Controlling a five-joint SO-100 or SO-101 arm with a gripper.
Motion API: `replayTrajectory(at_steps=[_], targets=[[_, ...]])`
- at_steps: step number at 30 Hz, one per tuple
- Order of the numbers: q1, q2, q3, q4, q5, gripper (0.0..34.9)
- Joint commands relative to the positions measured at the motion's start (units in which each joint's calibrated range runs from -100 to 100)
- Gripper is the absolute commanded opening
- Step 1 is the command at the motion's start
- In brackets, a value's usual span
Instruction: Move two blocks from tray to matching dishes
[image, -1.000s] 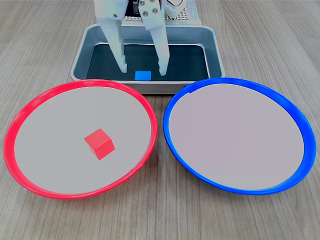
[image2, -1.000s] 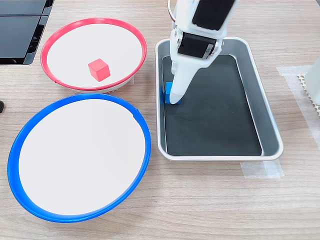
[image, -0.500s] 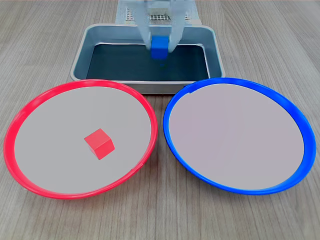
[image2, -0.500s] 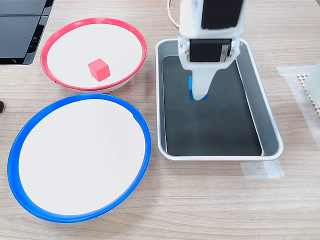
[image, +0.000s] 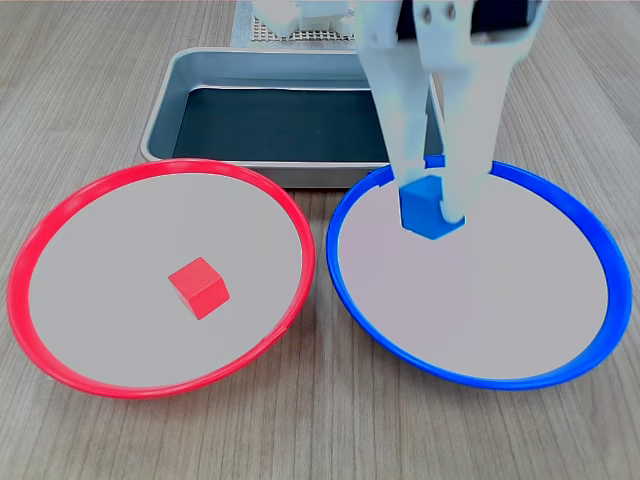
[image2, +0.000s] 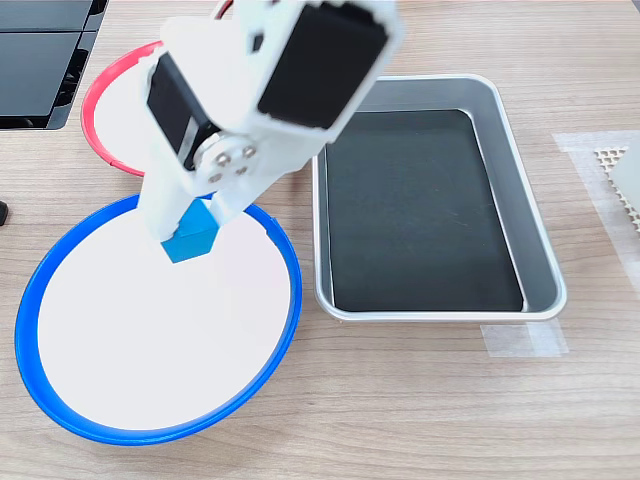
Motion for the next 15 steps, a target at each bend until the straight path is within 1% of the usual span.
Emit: replayTrajectory(at_steps=[1,3,4,5,6,7,8,9,11,13,15], targets=[[-1.4,2.9,-0.7,-7.4,0.5,5.0],[-1.7,3.5,-0.2,-8.7,1.0,14.6],[-1.9,3.4,0.4,-9.1,1.4,20.9],[-2.1,2.7,1.6,-9.6,1.6,24.8],[-2.2,2.2,2.4,-9.8,1.7,25.6],[-2.3,0.2,4.6,-10.3,1.8,21.9],[-2.3,-2.1,7.0,-11.0,1.6,14.7],[-2.1,-4.3,9.2,-11.6,1.2,10.4],[-1.2,-11.1,15.8,-13.7,-0.7,0.3],[0.6,-20.0,24.9,-16.7,-4.2,0.2],[3.6,-31.0,37.2,-23.0,-9.9,0.2]])
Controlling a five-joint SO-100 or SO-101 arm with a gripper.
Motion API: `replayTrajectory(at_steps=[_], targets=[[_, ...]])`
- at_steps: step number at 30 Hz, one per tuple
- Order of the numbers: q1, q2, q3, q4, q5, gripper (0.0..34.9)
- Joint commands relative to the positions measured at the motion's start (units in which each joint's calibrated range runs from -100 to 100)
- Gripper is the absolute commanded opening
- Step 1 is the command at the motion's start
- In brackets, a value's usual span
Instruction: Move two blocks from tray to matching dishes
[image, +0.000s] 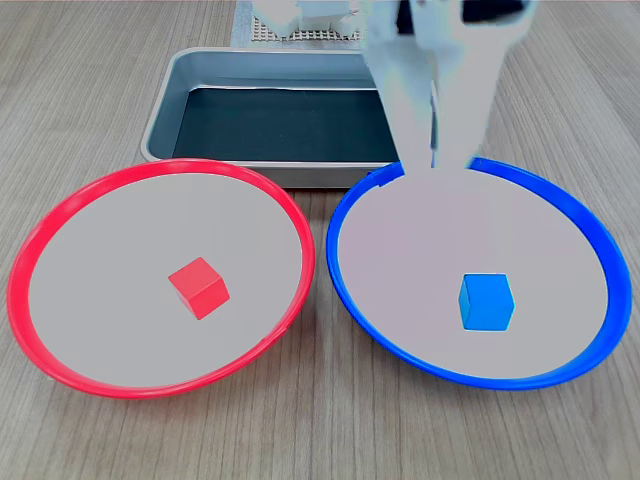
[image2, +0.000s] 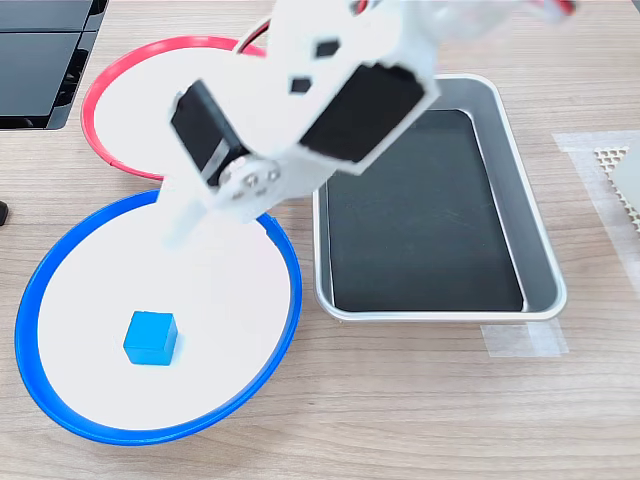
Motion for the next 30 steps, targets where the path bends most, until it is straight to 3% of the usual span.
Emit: replayTrajectory(at_steps=[1,3,6,13,22,27,29,30], targets=[[5.0,-23.7,22.7,-10.9,-9.5,0.2],[7.4,-38.5,39.4,-18.3,-12.9,0.2],[10.2,-55.2,55.1,-19.9,-14.6,0.1],[15.1,-84.6,78.5,-8.0,-13.4,0.1],[14.8,-99.1,78.9,10.9,-14.2,0.1],[15.1,-99.1,78.9,10.9,-14.4,0.3],[15.1,-99.1,78.9,10.9,-14.3,2.4],[15.1,-99.1,78.9,10.9,-14.3,0.9]])
